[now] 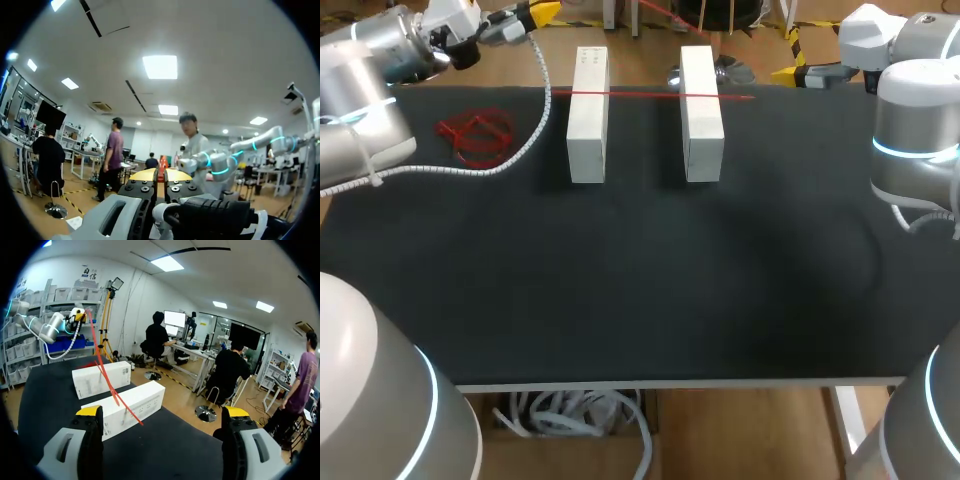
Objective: Grab the tape and strap the tape.
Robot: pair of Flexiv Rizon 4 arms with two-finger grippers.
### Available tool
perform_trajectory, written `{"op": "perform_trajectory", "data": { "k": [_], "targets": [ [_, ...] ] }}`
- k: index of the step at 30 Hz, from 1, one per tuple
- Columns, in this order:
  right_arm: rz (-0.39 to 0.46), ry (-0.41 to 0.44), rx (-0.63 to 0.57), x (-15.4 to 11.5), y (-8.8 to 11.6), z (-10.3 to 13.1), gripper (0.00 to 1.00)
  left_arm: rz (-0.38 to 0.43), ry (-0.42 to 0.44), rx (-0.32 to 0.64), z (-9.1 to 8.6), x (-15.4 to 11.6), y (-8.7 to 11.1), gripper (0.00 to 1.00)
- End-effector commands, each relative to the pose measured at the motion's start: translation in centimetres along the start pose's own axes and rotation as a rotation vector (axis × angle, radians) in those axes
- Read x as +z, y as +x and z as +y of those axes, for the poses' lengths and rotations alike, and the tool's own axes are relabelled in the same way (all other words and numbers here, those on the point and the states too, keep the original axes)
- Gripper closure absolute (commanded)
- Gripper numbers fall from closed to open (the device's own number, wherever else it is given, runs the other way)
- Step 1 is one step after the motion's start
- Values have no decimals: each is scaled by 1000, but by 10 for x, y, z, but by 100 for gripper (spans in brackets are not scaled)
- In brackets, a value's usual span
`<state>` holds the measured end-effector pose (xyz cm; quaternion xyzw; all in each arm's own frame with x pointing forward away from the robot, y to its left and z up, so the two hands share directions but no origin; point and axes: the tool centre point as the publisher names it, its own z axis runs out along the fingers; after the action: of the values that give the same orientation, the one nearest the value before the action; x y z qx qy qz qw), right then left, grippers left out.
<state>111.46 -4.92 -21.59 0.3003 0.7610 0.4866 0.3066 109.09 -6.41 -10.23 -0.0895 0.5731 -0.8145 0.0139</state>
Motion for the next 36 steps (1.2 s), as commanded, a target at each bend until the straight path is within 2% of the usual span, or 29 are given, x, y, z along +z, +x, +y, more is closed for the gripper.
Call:
{"op": "perform_trajectory", "data": {
  "k": [1, 10, 24, 36],
  "targets": [
    [1, -2, 0, 0, 0, 0, 0, 8, -7, 36, -4, 4, -1, 100],
    [1, -2, 0, 0, 0, 0, 0, 15, 5, 59, -20, 15, 3, 100],
    [1, -2, 0, 0, 0, 0, 0, -14, -1, 107, -30, 31, 10, 100],
    [1, -2, 0, 0, 0, 0, 0, -19, 22, 72, -41, 36, 12, 100]
  ]
}}
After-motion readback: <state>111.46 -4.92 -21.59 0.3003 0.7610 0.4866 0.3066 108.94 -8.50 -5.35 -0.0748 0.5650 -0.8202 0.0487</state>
